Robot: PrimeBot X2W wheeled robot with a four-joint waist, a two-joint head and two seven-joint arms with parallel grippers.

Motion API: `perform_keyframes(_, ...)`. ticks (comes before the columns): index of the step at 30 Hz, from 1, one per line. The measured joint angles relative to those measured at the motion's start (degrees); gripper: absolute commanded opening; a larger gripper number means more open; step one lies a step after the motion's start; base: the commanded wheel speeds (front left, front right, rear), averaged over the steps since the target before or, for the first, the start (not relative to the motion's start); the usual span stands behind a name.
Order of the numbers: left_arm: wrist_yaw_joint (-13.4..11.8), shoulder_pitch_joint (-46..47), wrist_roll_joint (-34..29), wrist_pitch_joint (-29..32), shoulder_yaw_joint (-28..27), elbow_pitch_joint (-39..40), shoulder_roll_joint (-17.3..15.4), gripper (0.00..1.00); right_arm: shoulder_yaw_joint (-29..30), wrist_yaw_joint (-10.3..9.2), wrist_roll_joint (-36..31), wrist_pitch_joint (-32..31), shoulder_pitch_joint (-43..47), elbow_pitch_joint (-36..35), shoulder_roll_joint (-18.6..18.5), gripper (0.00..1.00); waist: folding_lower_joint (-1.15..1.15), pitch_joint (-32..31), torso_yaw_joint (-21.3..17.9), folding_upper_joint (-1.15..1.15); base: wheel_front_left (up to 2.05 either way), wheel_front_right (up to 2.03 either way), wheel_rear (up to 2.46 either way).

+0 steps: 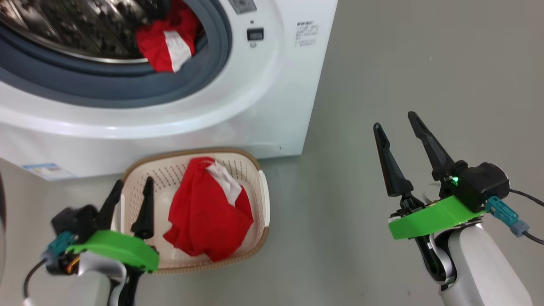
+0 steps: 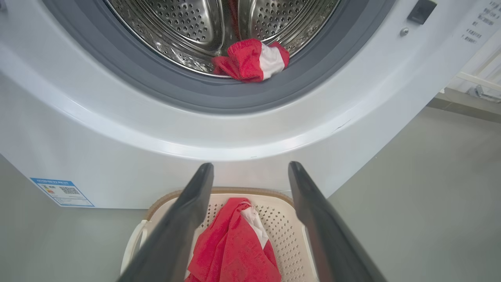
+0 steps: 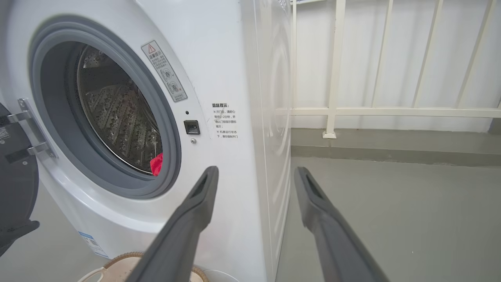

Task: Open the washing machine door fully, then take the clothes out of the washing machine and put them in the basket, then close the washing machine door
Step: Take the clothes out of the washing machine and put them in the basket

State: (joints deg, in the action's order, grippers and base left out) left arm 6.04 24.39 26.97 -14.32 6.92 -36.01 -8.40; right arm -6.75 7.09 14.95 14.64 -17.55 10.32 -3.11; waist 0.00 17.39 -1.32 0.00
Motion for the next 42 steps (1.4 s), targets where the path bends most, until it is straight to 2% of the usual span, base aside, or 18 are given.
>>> perform_keyframes(6,-0.3,-6.5,-3.1,-0.1,-6.1,8.4,0.8,1.00,-0.7,0.00,1.3,0.0,1.9,0.5,0.0,1.00,0.00,-4.0,-0.1,0.00,0.00,0.00,0.00)
perform_keyframes(16,0.6,-15.2,-8.8,-0.2,-9.2,19.7,2.7,1.00,0.7,0.00,1.3,0.0,5.9,0.5,0.1,1.00,0.00,-9.8,-0.3,0.00,0.00,0.00,0.00)
perform_keyframes(29,1.0,-23.0,-10.8,-0.2,-12.9,26.4,4.1,1.00,2.3,0.00,0.1,0.0,10.0,-1.3,0.1,1.00,0.00,-15.3,-0.8,0.00,0.00,0.00,0.00)
perform_keyframes(42,1.1,-27.0,-12.4,-0.2,-14.3,28.5,5.1,1.00,2.3,0.00,-0.5,0.0,13.0,-1.2,0.1,1.00,0.00,-17.9,-1.5,0.00,0.00,0.00,0.00)
